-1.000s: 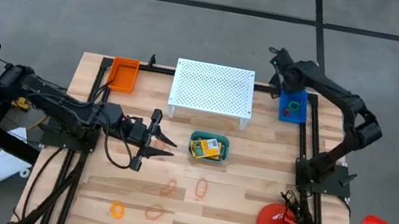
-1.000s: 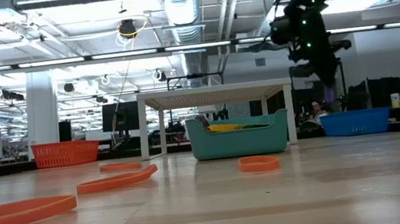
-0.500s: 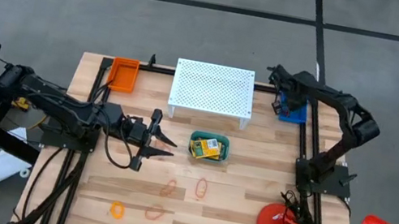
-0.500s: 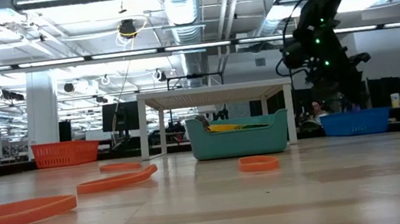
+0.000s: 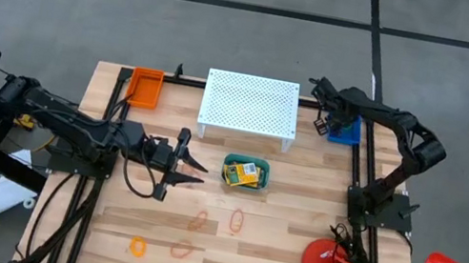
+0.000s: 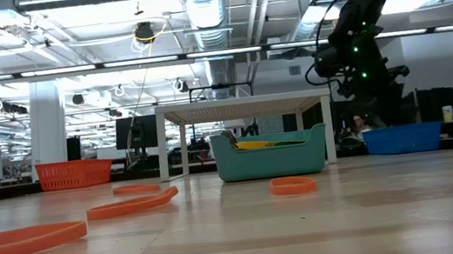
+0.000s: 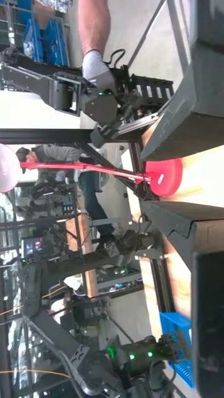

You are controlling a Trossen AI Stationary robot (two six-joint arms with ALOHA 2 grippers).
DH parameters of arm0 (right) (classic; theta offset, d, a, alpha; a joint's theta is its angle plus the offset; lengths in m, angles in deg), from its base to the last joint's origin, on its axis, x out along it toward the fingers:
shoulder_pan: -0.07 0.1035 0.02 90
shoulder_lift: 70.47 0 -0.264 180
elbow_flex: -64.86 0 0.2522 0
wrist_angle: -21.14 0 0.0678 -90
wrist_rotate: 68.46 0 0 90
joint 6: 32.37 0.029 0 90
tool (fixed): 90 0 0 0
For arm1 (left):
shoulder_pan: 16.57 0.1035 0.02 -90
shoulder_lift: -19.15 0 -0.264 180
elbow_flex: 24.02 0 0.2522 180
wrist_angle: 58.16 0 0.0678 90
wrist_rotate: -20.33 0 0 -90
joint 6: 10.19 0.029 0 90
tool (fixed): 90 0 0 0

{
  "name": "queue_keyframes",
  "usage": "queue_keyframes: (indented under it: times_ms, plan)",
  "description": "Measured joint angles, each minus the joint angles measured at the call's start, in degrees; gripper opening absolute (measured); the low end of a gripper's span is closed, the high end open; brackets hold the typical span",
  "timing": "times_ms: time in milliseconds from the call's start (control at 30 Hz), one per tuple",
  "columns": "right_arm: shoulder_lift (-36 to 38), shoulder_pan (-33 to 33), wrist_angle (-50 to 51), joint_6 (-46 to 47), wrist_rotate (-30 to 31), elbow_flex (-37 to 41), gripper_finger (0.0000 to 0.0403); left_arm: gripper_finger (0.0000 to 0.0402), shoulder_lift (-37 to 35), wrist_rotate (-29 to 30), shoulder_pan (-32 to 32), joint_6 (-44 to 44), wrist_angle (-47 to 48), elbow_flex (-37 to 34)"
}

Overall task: Pick & Place Office Desk Supplies
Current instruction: Put the yellow keychain into the blue bin

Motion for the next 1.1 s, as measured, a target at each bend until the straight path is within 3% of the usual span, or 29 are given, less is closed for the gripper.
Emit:
queue_keyframes:
  times_ms: [300, 467, 567, 800, 933, 1100]
  plan:
    - [0.66, 2.74, 1.48, 1.45, -0.15, 0.0, 0.0195, 0.0108, -2.56, 0.25, 0.0, -2.16, 13.77, -0.02]
    - [3.03, 6.73, 1.48, 2.6, -0.15, 0.04, 0.0198, 0.0108, -6.79, 11.56, -0.04, -7.31, 29.16, -0.04]
    - [5.47, 9.31, 1.89, 3.73, -0.27, 0.04, 0.0195, 0.0112, -8.69, 14.14, 0.02, -15.05, 38.8, -0.02]
    - [13.7, 16.55, 2.08, 6.06, -1.6, 0.04, 0.0191, 0.0136, -5.26, 6.19, -3.04, -34.01, 56.74, -0.03]
    - [17.58, 21.32, 1.54, 7.78, -1.69, 0.02, 0.0191, 0.0137, 0.58, -3.31, -8.17, -45.09, 60.56, -0.04]
    - [20.94, 26.5, -1.48, 9.01, -1.68, 0.0, 0.0187, 0.0129, 7.03, -10.73, -16.44, -55.91, 60.66, -0.04]
